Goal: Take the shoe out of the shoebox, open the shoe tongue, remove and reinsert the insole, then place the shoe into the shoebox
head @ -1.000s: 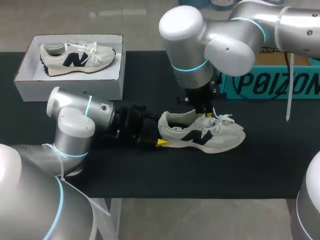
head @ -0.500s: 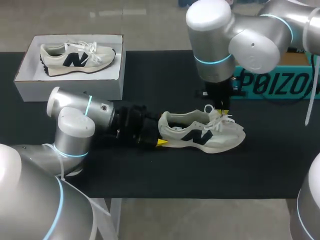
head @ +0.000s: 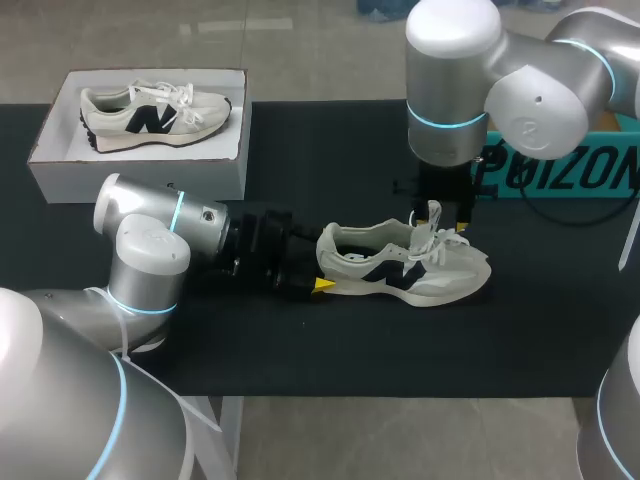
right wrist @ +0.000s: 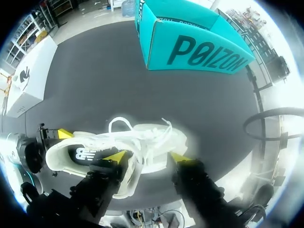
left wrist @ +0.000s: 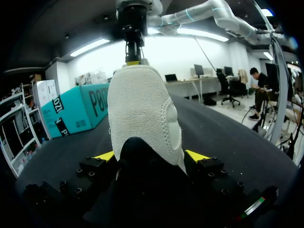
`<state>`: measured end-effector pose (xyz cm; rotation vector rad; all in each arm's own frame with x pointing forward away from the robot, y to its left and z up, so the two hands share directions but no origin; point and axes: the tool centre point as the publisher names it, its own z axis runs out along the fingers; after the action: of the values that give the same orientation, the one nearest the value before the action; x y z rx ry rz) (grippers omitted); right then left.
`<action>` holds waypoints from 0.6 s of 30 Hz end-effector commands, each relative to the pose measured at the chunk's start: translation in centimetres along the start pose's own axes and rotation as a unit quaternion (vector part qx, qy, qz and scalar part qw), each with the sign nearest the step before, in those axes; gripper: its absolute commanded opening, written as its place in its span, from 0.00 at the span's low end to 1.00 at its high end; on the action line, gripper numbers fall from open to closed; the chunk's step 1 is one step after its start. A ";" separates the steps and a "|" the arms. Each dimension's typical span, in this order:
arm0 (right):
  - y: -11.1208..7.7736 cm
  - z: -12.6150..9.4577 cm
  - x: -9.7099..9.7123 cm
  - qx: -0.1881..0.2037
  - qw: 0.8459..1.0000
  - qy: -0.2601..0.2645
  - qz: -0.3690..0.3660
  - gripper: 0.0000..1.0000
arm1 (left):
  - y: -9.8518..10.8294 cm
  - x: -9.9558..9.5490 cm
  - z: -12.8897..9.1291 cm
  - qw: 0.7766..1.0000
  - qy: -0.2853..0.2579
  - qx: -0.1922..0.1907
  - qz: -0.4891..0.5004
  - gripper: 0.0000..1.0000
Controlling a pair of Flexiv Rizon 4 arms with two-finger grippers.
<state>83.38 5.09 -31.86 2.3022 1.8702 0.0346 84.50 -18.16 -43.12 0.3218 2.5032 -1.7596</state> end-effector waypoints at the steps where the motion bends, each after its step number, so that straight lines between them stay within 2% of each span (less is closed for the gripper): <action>1: 0.0 -0.1 -0.8 -0.002 1.000 0.017 0.003 0.39 | 0.3 0.0 0.4 1.000 0.000 -0.002 0.000 0.00; 3: 0.2 0.1 -1.1 0.001 1.000 0.020 0.008 0.07 | 0.3 0.0 0.4 1.000 0.000 -0.002 0.000 0.00; 4: 0.3 0.2 -1.3 0.003 1.000 0.021 0.010 0.00 | 0.3 0.0 0.4 1.000 0.000 -0.002 0.000 0.00; 9: 0.8 0.9 -2.2 0.013 0.999 0.031 0.023 0.00 | 0.3 0.0 0.4 1.000 0.000 -0.002 0.000 0.00; 10: 0.7 0.9 -2.3 0.014 0.999 0.034 0.022 0.15 | 0.3 0.0 0.4 1.000 0.000 -0.002 0.000 0.00; 12: 0.5 0.4 -2.2 0.011 0.999 0.042 0.018 0.52 | 0.3 0.0 0.4 1.000 0.000 -0.002 0.000 0.00; 13: 0.3 0.1 -2.1 0.010 0.999 0.047 0.014 1.00 | 0.3 0.0 0.4 1.000 0.000 -0.002 0.000 0.00; 18: -0.8 -2.5 -1.3 0.017 0.996 0.085 -0.027 1.00 | 0.3 0.0 0.4 1.000 0.000 -0.002 0.000 0.00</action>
<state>83.18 4.81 -30.73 2.3436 1.9848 0.1350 84.50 -18.16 -43.13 0.3216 2.5033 -1.7596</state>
